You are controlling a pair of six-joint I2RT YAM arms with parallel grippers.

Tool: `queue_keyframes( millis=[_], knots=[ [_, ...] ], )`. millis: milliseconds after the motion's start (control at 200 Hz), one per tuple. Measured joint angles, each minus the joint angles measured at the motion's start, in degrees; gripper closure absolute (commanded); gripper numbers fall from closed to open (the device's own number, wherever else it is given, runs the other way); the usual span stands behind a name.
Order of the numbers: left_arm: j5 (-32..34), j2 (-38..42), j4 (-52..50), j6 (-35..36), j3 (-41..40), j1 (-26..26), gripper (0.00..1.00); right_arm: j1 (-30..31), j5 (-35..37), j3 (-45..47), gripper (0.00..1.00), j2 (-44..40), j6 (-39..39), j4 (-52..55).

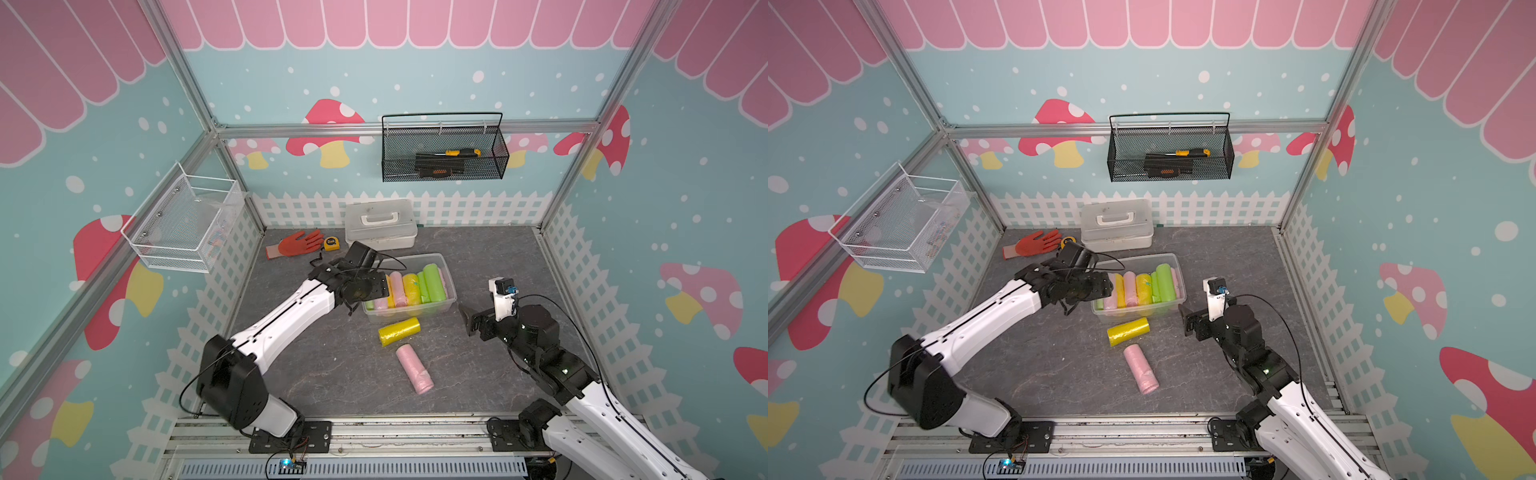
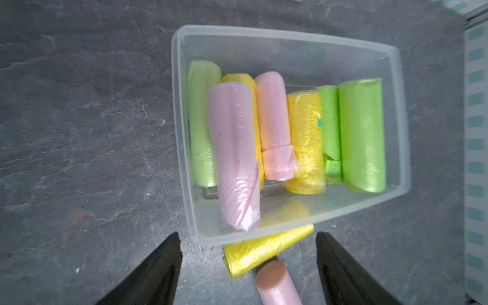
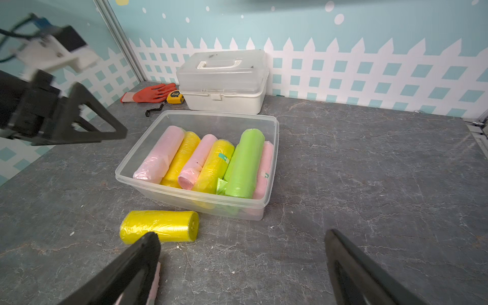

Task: Put the roll of trash bags into the storage box
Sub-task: Place the roll of trash bags in the storage box, then pick up the roll of trash bags from the center of the board.

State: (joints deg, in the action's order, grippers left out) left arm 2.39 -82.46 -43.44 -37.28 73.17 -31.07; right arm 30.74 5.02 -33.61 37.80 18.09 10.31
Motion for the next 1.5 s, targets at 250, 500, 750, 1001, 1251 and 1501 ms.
queue_keyframes(
  millis=[250,500,750,1001,1251,1501],
  knots=[
    [1.4,21.2,4.8,0.0,-8.8,1.3,0.02,0.0,0.0,0.0,0.01,0.2,0.0,0.0],
    [0.8,31.4,6.5,0.7,-19.8,3.8,0.01,0.0,0.0,0.0,0.01,0.3,0.0,0.0],
    [1.7,41.2,18.4,4.7,-38.8,4.9,0.01,0.0,0.0,0.0,0.01,1.2,0.0,0.0],
    [0.9,42.5,25.7,9.2,-43.8,6.2,0.01,0.0,0.0,0.0,0.01,4.9,2.7,-1.1],
    [1.4,46.4,29.0,10.1,-43.9,6.2,0.01,0.0,2.5,0.7,0.01,7.8,9.7,-4.8],
    [15.9,47.0,27.7,9.2,-44.4,6.2,0.01,0.0,-10.1,3.9,0.01,-0.4,7.8,-6.8]
  ],
)
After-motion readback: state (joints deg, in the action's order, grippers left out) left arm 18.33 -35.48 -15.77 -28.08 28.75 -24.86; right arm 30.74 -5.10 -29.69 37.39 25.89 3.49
